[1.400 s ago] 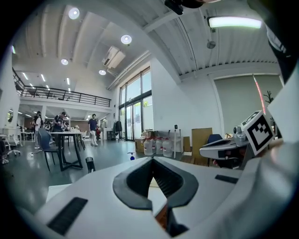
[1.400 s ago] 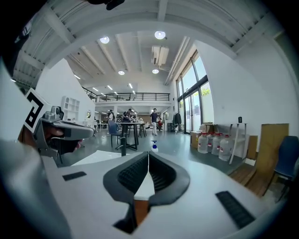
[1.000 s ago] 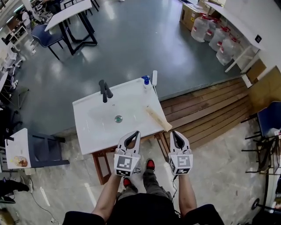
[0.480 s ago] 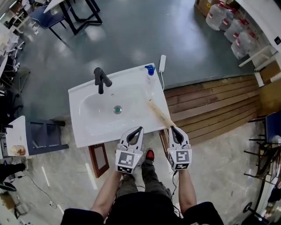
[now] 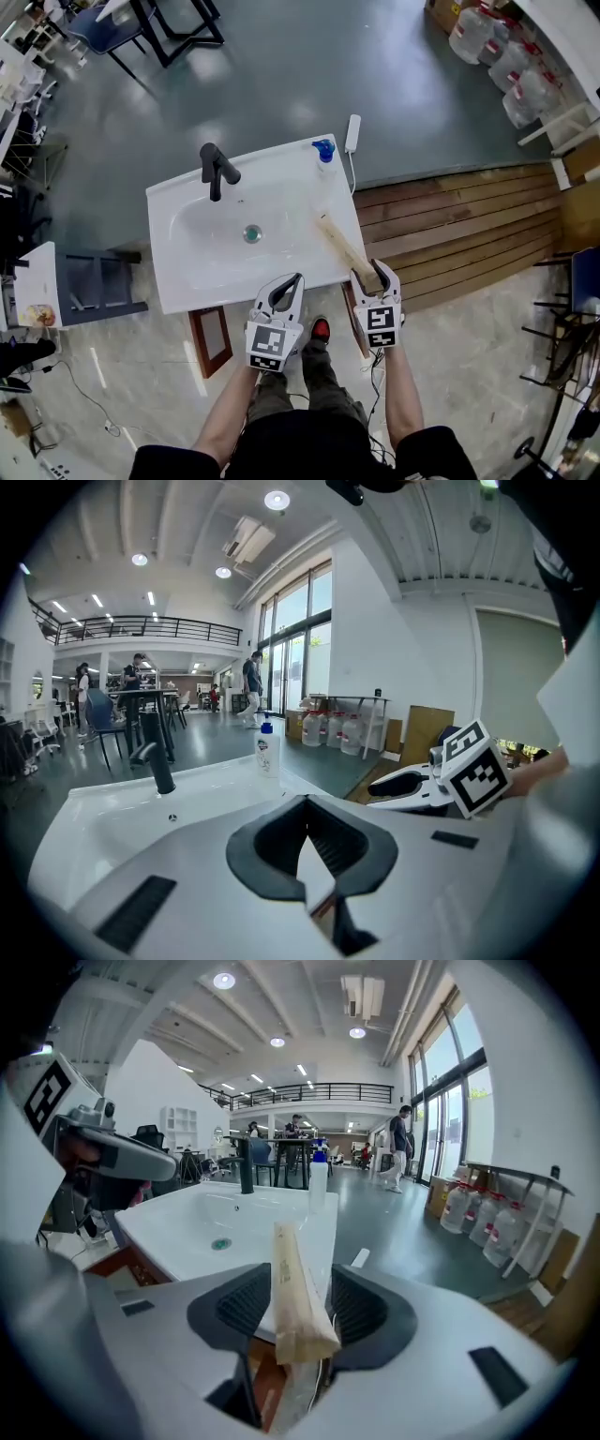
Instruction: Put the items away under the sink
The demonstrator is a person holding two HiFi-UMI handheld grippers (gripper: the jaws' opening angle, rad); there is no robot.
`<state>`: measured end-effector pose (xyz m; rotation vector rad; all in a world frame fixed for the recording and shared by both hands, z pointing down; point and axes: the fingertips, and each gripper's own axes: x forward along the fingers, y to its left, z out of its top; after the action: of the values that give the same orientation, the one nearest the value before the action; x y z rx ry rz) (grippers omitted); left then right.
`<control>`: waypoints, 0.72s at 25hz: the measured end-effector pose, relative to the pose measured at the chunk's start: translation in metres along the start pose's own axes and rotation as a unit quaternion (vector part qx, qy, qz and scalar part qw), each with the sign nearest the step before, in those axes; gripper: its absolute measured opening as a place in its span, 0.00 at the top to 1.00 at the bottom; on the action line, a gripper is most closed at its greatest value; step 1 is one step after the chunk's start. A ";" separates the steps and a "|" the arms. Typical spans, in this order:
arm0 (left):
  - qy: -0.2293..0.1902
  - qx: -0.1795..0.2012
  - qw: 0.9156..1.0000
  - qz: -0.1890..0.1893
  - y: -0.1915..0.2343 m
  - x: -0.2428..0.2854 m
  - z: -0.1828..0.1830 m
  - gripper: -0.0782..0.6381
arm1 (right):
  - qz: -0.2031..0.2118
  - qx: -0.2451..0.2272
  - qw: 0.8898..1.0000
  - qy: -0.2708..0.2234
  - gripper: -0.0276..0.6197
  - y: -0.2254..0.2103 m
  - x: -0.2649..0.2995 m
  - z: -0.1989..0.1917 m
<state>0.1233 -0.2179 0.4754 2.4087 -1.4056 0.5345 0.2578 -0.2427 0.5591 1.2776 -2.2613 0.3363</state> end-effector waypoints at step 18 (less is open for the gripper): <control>0.014 -0.009 1.000 0.014 0.010 0.006 -0.015 0.88 | 0.030 0.027 0.998 0.057 0.62 0.002 0.020 -0.038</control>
<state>0.1152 -0.2211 0.4920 2.3623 -1.4277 0.5561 0.2593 -0.2393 0.6020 1.1879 -2.2100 0.4839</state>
